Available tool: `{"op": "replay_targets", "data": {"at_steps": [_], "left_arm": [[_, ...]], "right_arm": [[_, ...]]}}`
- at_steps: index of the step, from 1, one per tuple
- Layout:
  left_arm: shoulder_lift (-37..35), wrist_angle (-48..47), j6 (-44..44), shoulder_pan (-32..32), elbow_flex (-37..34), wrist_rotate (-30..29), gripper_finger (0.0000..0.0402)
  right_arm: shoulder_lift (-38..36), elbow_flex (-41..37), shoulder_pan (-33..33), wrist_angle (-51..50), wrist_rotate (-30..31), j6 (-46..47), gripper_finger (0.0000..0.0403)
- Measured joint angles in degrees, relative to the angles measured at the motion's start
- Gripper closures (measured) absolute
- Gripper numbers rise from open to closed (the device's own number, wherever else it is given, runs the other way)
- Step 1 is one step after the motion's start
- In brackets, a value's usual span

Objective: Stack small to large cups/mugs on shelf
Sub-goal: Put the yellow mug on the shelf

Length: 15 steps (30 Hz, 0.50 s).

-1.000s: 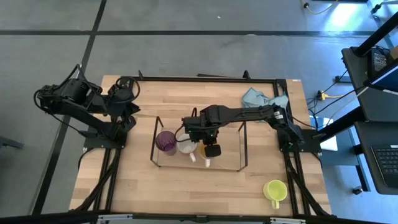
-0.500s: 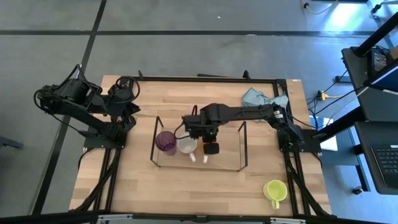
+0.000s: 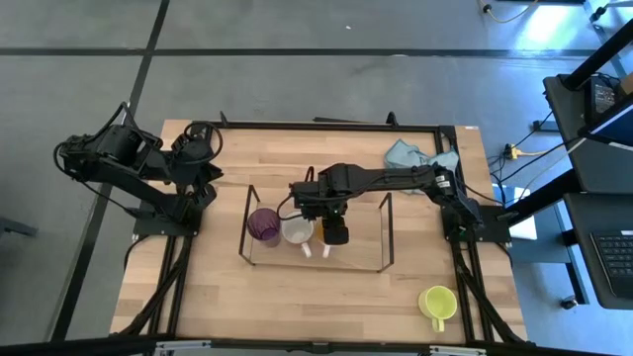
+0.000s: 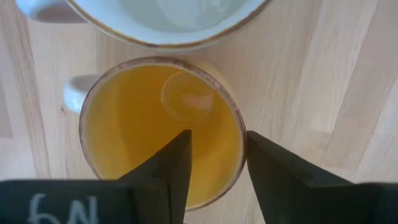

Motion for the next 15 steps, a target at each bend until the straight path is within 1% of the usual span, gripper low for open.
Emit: {"op": "replay_targets", "data": {"at_steps": [5,15], "left_arm": [[0.0,0.0,0.0,0.0,0.0,0.0,0.036],[0.0,0.0,0.0,0.0,0.0,0.0,0.036]], "right_arm": [[0.0,0.0,0.0,0.1,0.0,-0.4,0.0253],[0.0,1.2,0.1,1.3,0.0,-4.4,0.0253]]}}
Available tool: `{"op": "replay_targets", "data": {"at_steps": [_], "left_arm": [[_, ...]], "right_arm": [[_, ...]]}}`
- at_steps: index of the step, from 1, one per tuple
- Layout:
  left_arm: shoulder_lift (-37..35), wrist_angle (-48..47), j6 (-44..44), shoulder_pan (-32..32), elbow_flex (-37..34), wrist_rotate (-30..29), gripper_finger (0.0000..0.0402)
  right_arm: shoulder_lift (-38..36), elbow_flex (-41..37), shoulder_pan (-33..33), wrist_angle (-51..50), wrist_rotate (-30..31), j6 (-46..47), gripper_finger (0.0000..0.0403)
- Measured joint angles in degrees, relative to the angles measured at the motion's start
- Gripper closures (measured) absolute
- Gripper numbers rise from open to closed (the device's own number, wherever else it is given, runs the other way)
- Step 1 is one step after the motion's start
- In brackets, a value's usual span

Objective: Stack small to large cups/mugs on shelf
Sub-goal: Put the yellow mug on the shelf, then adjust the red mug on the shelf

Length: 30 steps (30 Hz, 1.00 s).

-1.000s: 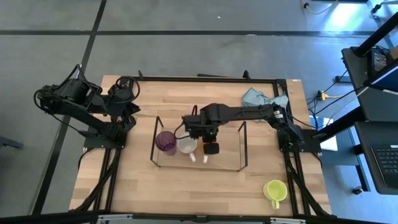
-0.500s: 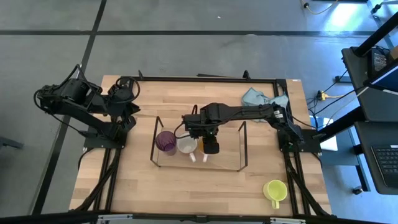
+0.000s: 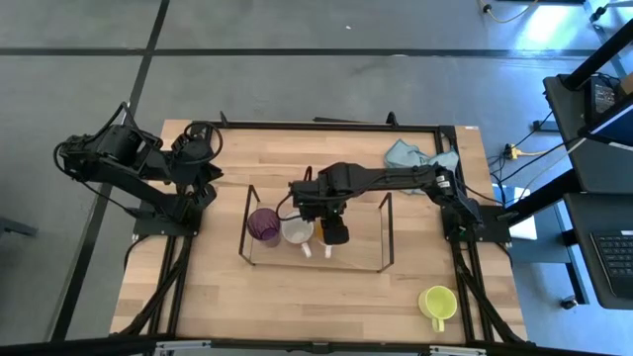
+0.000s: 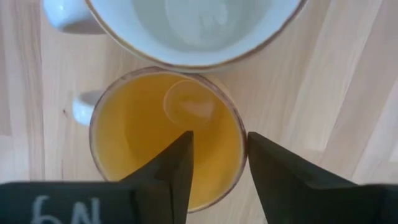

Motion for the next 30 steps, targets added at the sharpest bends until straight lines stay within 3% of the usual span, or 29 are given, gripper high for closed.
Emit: {"op": "replay_targets", "data": {"at_steps": [10,16,27,30], "left_arm": [[0.0,0.0,0.0,0.0,0.0,0.0,0.036],[0.0,0.0,0.0,0.0,0.0,0.0,0.036],[0.0,0.0,0.0,0.0,0.0,0.0,0.036],[0.0,0.0,0.0,0.0,0.0,0.0,0.036]], "right_arm": [[0.0,4.5,0.0,-2.2,0.2,-0.2,0.0253],[-0.1,8.5,0.0,-1.7,4.5,0.6,0.0253],[0.7,7.3,-5.0,6.0,3.0,14.3,0.0253],[0.6,7.3,-6.3,6.2,0.1,18.0,0.0253]]}}
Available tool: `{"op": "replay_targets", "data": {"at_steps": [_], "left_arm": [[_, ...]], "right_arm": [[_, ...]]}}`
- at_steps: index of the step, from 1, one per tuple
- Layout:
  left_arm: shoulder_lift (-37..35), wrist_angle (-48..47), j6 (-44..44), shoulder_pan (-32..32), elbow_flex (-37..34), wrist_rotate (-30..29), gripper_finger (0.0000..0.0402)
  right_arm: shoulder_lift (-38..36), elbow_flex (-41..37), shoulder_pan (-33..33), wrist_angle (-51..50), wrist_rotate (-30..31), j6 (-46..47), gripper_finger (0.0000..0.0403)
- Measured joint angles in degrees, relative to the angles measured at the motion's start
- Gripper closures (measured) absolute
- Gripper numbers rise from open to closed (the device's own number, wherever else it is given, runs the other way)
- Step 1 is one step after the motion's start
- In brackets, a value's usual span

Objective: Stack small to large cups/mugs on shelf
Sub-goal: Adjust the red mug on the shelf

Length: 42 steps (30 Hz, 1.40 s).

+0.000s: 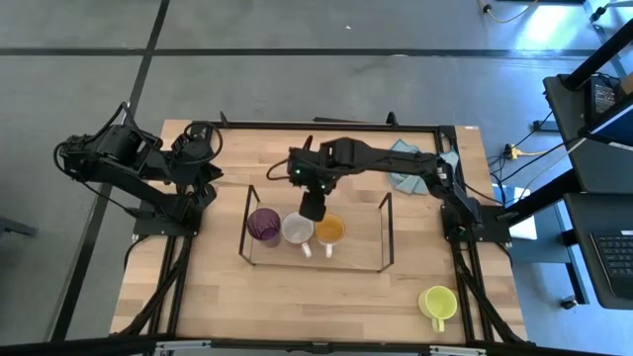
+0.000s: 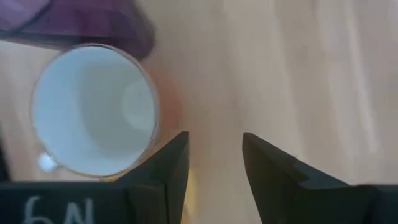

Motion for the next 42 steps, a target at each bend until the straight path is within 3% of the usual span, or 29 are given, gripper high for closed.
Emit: {"op": "replay_targets", "data": {"at_steps": [7,23,32,42], "left_arm": [[0.0,0.0,-0.4,0.0,0.0,0.0,0.036],[0.0,0.0,-0.5,0.0,0.0,0.0,0.036],[0.0,0.0,-0.5,0.0,0.0,-0.3,0.036],[0.0,0.0,-0.4,0.0,0.0,-0.3,0.036]], "right_arm": [[0.1,0.0,0.1,0.7,-7.8,3.2,0.0253],[2.8,-0.1,2.1,3.3,-6.3,3.1,0.0253],[4.8,0.0,1.9,3.4,-8.8,3.2,0.0254],[5.3,-0.1,1.7,3.3,-8.2,4.8,0.0313]]}}
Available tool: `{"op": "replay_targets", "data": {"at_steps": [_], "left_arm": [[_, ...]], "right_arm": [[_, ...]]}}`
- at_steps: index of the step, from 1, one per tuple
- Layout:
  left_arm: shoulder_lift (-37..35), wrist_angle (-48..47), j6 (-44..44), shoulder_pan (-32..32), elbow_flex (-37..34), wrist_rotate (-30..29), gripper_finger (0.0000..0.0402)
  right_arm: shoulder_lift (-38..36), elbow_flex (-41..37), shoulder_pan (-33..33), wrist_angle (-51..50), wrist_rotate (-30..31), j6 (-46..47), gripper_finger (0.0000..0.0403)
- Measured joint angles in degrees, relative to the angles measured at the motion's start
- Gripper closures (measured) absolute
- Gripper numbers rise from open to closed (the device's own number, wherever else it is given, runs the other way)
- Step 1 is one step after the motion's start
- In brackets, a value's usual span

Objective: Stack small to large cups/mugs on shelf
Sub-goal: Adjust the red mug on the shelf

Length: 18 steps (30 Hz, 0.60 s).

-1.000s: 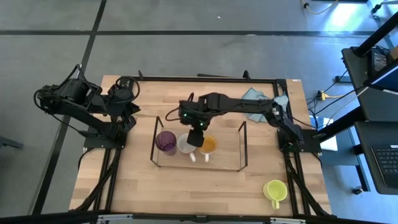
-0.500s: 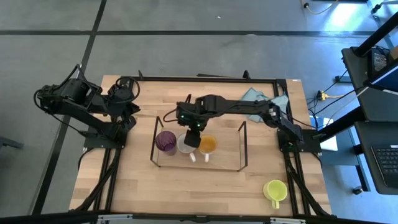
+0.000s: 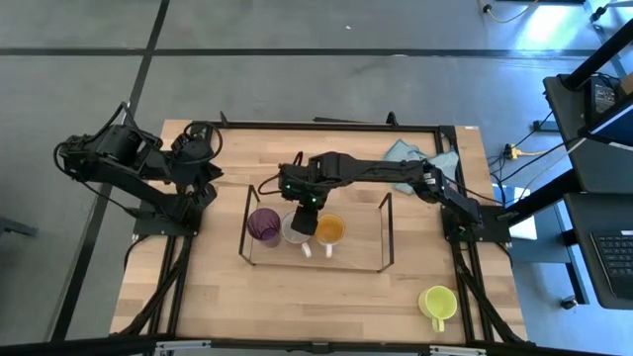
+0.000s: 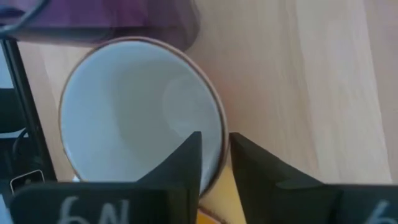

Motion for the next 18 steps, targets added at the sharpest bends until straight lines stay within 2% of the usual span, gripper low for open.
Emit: {"op": "replay_targets", "data": {"at_steps": [8,18], "left_arm": [[0.0,0.0,0.3,0.0,0.0,0.0,0.036],[0.0,0.0,2.3,0.0,0.0,0.0,0.036]], "right_arm": [[0.0,0.0,0.0,-0.3,0.2,3.0,0.0373],[0.0,0.0,0.0,-0.1,0.2,7.9,0.0365]]}}
